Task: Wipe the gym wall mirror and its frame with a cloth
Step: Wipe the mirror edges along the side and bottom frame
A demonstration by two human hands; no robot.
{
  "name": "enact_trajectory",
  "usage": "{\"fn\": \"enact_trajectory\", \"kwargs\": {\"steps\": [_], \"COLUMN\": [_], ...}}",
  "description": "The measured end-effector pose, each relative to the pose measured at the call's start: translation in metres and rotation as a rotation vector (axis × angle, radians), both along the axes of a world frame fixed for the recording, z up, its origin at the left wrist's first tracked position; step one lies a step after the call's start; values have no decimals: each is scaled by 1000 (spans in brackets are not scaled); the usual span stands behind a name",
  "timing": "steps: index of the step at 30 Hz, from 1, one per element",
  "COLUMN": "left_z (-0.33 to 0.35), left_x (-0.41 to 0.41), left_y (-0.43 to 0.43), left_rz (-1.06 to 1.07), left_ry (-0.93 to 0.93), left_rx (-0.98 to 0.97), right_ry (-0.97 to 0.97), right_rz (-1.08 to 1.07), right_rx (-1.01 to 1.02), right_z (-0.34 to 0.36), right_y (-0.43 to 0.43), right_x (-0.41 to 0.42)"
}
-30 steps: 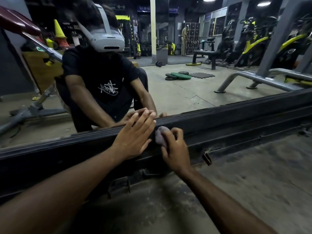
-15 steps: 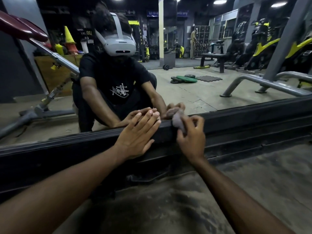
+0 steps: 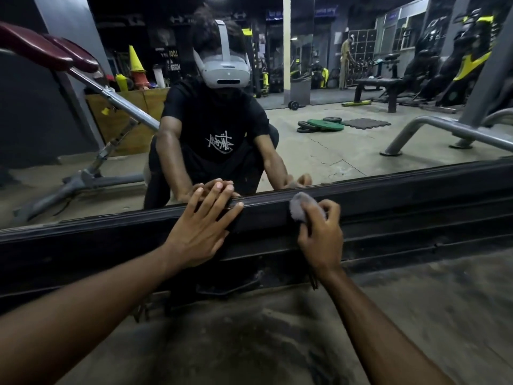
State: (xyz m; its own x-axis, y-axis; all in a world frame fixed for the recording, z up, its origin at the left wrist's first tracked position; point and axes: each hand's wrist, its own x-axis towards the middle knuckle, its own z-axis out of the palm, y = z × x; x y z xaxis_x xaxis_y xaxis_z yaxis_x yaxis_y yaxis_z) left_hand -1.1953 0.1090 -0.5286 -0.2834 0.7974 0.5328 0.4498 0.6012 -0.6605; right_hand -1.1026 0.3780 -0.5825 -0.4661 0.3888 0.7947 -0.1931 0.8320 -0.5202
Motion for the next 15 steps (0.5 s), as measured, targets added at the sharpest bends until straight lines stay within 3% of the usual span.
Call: {"fn": "enact_trajectory", "kwargs": {"steps": [3,8,13,15], "left_z": [4,7,10,13], "left_x": [5,5,3,1], "left_y": [12,57,92,105], "left_rz": [-36,-116,-186,-211], "left_ry": [38,56,87,99], "left_rx": [-30,-76,-78,-76], "right_ry": [15,40,92,64], "right_rz": [-115,62,-222,-200], "right_rx": [-276,-29,-221,-114], "right_z": [2,4,43,47], "right_y": [-2,-15,50,49], "right_x": [0,0,3,4]}}
